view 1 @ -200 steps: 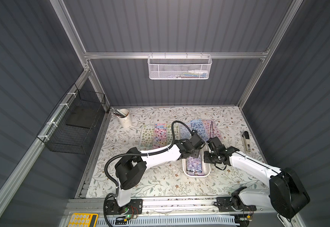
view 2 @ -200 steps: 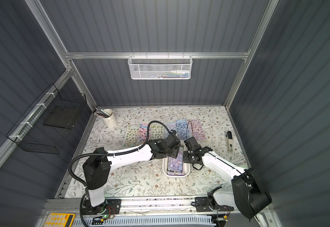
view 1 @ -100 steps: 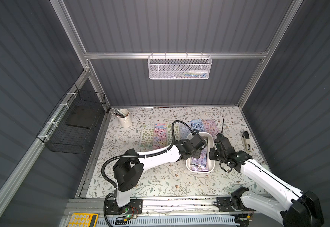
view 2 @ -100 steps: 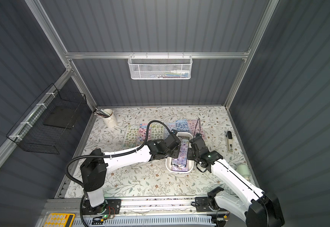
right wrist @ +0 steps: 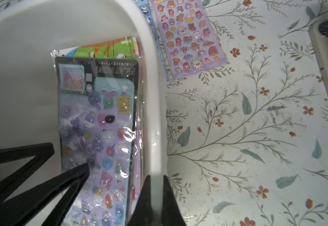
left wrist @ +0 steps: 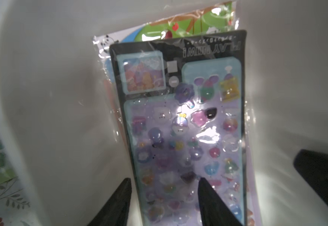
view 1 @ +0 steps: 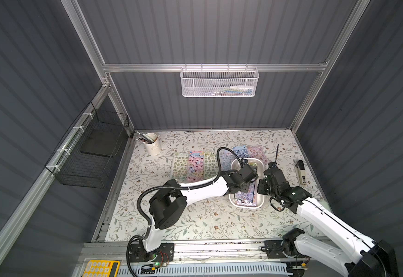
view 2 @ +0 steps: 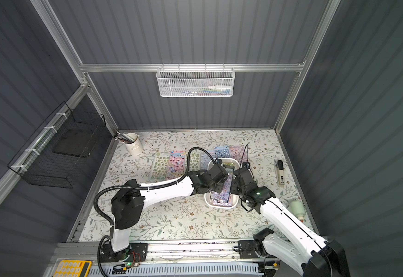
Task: Take the stickers out of the storage box
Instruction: Pick up the sticker from the storage box.
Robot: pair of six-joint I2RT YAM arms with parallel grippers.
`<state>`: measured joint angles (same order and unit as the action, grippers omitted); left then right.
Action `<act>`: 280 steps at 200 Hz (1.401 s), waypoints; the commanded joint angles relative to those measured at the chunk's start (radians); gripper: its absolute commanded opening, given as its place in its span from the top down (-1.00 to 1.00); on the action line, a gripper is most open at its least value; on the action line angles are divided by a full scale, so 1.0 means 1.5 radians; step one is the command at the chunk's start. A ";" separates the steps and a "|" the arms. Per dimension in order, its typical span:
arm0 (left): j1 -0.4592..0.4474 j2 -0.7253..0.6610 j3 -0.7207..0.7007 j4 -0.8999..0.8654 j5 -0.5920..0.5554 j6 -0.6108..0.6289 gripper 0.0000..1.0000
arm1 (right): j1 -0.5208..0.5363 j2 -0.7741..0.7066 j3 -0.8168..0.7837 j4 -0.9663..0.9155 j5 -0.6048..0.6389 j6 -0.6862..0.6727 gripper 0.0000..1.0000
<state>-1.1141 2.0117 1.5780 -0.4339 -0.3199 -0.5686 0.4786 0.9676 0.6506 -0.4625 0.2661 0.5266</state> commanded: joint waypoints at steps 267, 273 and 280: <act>-0.004 0.014 -0.010 0.054 0.068 -0.003 0.09 | -0.001 -0.043 -0.023 0.068 -0.022 0.002 1.00; -0.004 0.011 -0.014 0.059 0.072 -0.003 0.10 | -0.001 -0.042 -0.024 0.069 -0.022 0.003 1.00; -0.004 0.005 -0.020 0.068 0.076 -0.002 0.12 | -0.001 -0.041 -0.027 0.070 -0.022 0.002 1.00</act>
<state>-1.1179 2.0537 1.5810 -0.3542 -0.2367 -0.5663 0.4736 0.9184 0.6106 -0.4385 0.2623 0.5152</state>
